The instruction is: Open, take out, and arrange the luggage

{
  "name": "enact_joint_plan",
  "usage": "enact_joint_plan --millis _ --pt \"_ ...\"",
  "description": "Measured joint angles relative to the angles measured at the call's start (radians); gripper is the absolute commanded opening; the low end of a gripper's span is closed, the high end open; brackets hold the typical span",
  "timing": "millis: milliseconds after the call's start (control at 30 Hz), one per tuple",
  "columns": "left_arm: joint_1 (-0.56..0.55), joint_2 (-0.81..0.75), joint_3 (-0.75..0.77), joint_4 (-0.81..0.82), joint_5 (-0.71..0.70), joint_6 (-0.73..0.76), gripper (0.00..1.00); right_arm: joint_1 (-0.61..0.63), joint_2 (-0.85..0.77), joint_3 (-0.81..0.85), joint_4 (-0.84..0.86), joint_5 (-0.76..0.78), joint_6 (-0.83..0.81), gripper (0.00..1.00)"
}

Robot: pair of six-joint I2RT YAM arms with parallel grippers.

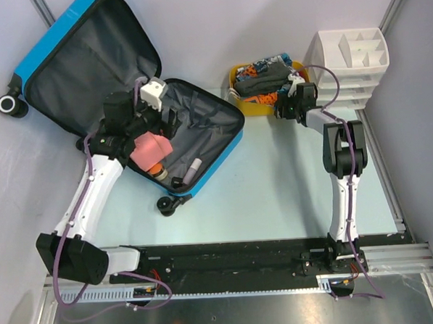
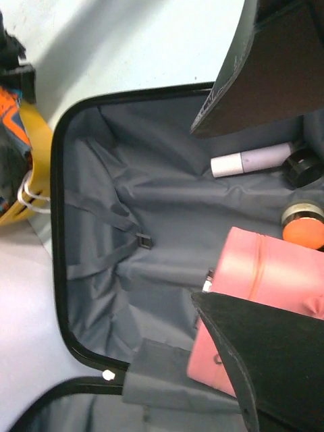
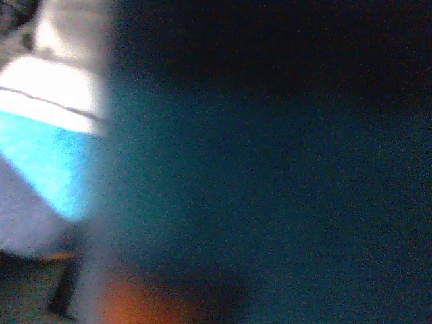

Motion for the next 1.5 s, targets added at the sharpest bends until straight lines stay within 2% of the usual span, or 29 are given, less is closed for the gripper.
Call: enact_joint_plan --millis 33,133,300,433,567,733,900,1000,1067,1133,1200,1500 --pt "0.014 -0.002 0.000 -0.003 -0.007 -0.012 1.00 -0.001 -0.006 -0.001 -0.006 -0.005 -0.002 0.71" --pt "0.033 -0.013 0.000 -0.025 -0.047 -0.046 1.00 -0.008 -0.071 -0.057 -0.019 -0.054 -0.021 0.75" --pt "0.049 -0.055 -0.027 -0.048 -0.100 -0.110 0.99 -0.016 -0.289 -0.140 -0.155 -0.158 -0.068 0.78" --pt "0.108 -0.055 -0.045 -0.072 -0.096 -0.164 0.98 -0.016 -0.462 -0.142 -0.256 -0.239 -0.089 0.81" --pt "0.125 -0.034 -0.044 -0.091 -0.051 -0.166 0.99 -0.010 -0.546 -0.139 -0.299 -0.285 -0.083 0.83" --pt "0.111 0.029 0.018 -0.107 0.042 -0.128 1.00 -0.068 -0.523 -0.058 -0.378 -0.336 -0.049 0.85" --pt "0.036 0.084 0.091 -0.108 0.082 -0.053 1.00 -0.312 -0.509 0.020 -0.376 -0.374 -0.012 0.84" --pt "-0.005 0.115 0.118 -0.108 0.103 -0.025 1.00 -0.439 -0.467 0.115 -0.375 -0.369 -0.022 0.78" --pt "-0.015 0.137 0.131 -0.108 0.108 -0.016 0.99 -0.496 -0.423 0.199 -0.374 -0.348 -0.023 0.69" --pt "-0.015 0.163 0.141 -0.108 0.107 -0.010 0.99 -0.518 -0.392 0.249 -0.363 -0.325 -0.032 0.62" --pt "-0.014 0.190 0.145 -0.108 0.106 -0.007 0.99 -0.521 -0.360 0.284 -0.344 -0.301 -0.045 0.59" --pt "-0.014 0.225 0.147 -0.109 0.087 0.011 0.99 -0.446 -0.130 0.516 -0.336 -0.215 -0.128 0.55"
